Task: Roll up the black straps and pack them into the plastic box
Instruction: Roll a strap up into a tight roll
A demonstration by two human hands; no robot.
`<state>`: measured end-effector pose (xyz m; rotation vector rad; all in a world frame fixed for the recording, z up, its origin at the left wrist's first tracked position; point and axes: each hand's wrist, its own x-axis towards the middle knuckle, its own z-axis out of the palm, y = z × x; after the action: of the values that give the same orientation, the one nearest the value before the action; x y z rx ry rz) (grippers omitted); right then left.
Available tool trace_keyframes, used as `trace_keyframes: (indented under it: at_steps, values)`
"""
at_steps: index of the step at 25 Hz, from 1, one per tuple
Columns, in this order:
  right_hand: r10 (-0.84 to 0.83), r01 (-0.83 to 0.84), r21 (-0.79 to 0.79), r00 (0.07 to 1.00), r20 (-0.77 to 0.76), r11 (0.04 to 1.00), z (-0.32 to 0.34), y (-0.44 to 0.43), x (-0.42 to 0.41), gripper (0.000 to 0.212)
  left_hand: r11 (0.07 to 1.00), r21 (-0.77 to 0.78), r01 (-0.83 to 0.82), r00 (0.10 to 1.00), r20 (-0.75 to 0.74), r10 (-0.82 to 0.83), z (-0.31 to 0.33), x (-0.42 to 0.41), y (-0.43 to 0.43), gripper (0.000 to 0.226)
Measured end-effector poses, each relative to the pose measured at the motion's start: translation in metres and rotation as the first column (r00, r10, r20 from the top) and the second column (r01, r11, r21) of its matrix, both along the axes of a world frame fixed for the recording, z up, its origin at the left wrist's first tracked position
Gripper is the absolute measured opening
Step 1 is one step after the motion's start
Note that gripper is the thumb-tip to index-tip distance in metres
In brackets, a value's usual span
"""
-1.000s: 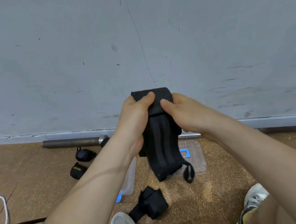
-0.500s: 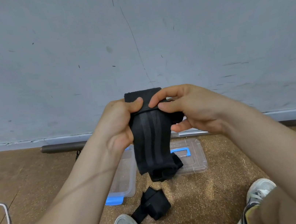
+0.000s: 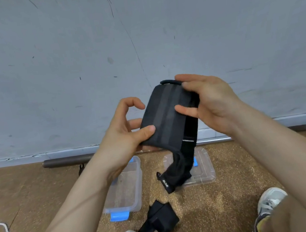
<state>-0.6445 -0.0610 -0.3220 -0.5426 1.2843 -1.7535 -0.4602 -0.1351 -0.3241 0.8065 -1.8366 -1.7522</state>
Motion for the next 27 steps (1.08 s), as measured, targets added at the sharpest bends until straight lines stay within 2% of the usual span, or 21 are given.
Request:
trace_keyframes:
  at_steps: [1, 2, 3, 4, 6, 8, 9, 11, 13, 16, 20, 22, 24, 26, 27]
  values:
    - [0.126, -0.117, 0.065, 0.976, -0.177, 0.991, -0.003, 0.001, 0.002, 0.045, 0.998, -0.034, -0.056, 0.998, -0.033, 0.055, -0.001, -0.001, -0.002, 0.028]
    - [0.261, -0.226, 0.144, 0.914, -0.31, 0.963, -0.006, 0.002, 0.003, 0.069, 0.992, -0.073, -0.104, 0.994, -0.053, 0.1, -0.003, -0.002, -0.005, 0.026]
    - [0.359, -0.303, 0.198, 0.848, -0.389, 0.932, -0.009, 0.002, 0.005, 0.092, 0.985, -0.104, -0.14, 0.989, -0.064, 0.134, -0.003, -0.002, -0.007, 0.025]
    - [0.399, -0.339, 0.211, 0.812, -0.427, 0.917, -0.011, 0.002, 0.009, 0.106, 0.976, -0.132, -0.173, 0.984, -0.065, 0.165, -0.003, -0.003, -0.008, 0.026]
    - [0.349, -0.318, 0.147, 0.823, -0.448, 0.937, -0.015, 0.001, 0.018, 0.117, 0.955, -0.212, -0.208, 0.978, -0.041, 0.204, -0.002, -0.003, -0.007, 0.027]
    - [0.276, -0.259, 0.102, 0.838, -0.47, 0.961, -0.018, -0.001, 0.022, 0.119, 0.952, -0.235, -0.197, 0.98, -0.042, 0.192, -0.001, -0.003, -0.008, 0.025]
    - [0.244, -0.235, 0.078, 0.855, -0.457, 0.969, -0.018, -0.002, 0.023, 0.118, 0.971, -0.186, -0.153, 0.988, -0.063, 0.143, 0.001, 0.0, -0.01, 0.023]
    - [0.21, -0.217, 0.028, 0.895, -0.394, 0.976, -0.017, -0.003, 0.022, 0.116, 0.996, -0.081, 0.029, 0.996, -0.082, -0.036, 0.006, 0.009, -0.016, 0.023]
    - [0.203, -0.218, -0.015, 0.927, -0.314, 0.976, -0.015, -0.002, 0.019, 0.108, 0.987, -0.103, 0.121, 0.992, -0.013, -0.122, 0.011, 0.015, -0.015, 0.027]
    - [0.196, -0.211, -0.034, 0.947, -0.253, 0.977, -0.013, -0.001, 0.021, 0.101, 0.974, -0.228, -0.017, 0.999, 0.025, 0.023, 0.014, 0.011, -0.009, 0.015]
    - [0.18, -0.194, -0.046, 0.96, -0.215, 0.98, -0.015, -0.002, 0.024, 0.105, 0.966, -0.227, -0.123, 0.992, -0.053, 0.113, 0.011, 0.006, -0.008, 0.009]
    - [0.178, -0.194, -0.05, 0.958, -0.225, 0.98, -0.016, -0.002, 0.024, 0.106, 0.957, -0.242, -0.16, 0.986, -0.086, 0.143, 0.01, 0.004, -0.004, 0.013]
    - [0.186, -0.204, -0.05, 0.951, -0.248, 0.978, -0.014, 0.0, 0.026, 0.094, 0.941, -0.272, -0.203, 0.978, -0.11, 0.179, 0.01, 0.0, 0.0, 0.017]
    - [0.194, -0.212, -0.066, 0.957, -0.214, 0.975, -0.014, 0.001, 0.028, 0.087, 0.927, -0.274, -0.258, 0.964, -0.141, 0.226, 0.009, -0.002, 0.0, 0.023]
    - [0.202, -0.218, -0.079, 0.963, -0.179, 0.973, -0.013, 0.002, 0.029, 0.091, 0.921, -0.277, -0.276, 0.958, -0.153, 0.241, 0.009, -0.003, -0.001, 0.025]
